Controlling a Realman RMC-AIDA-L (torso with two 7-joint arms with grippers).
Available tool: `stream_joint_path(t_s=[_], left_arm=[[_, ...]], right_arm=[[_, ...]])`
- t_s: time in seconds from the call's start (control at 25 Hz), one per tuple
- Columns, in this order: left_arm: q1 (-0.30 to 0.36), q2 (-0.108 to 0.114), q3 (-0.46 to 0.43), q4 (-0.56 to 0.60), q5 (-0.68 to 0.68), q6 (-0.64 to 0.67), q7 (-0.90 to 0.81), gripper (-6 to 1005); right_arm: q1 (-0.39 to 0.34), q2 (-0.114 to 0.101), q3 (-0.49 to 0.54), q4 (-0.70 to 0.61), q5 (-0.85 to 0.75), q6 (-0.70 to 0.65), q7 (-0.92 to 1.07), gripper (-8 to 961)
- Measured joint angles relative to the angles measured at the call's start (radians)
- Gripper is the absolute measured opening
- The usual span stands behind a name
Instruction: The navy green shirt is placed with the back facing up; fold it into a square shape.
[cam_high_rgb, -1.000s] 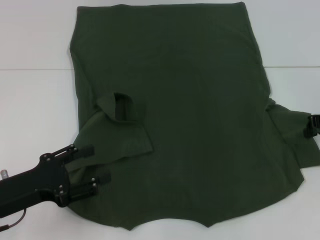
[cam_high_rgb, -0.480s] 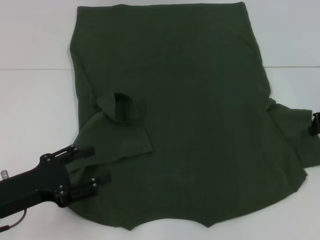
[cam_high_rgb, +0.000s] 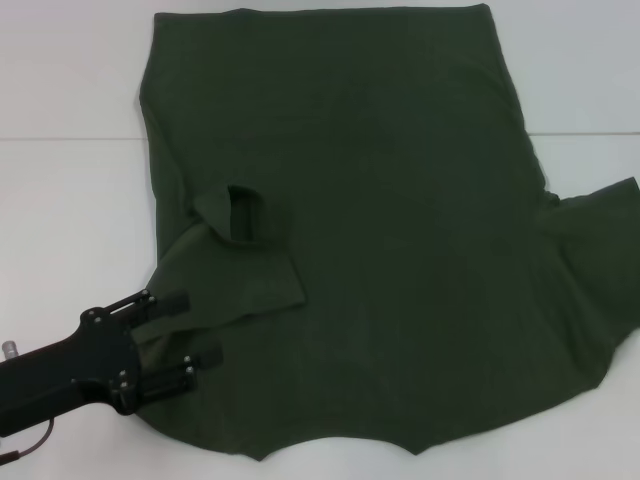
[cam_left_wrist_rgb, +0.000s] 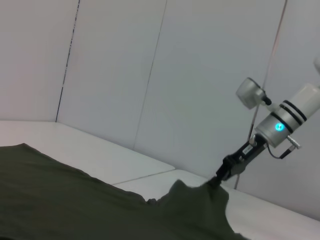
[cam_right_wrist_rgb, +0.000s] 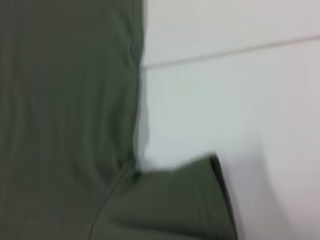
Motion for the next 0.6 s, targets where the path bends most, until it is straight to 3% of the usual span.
stream_joint_path(t_s=[0.32,0.6], left_arm=[[-0.004,0.000,0.000,0.004,-0.001,0.000,-0.011,823],[-0.005,0.002,0.000,0.005,0.000,-0.004,-0.012,823]], right_arm=[[0.007,-0.006,-0.008,-0.058,0.115,-0.048,-0.022,28],[0.105,0.037,-0.103,-0.054,0.121,-0.090,-0.022,43]])
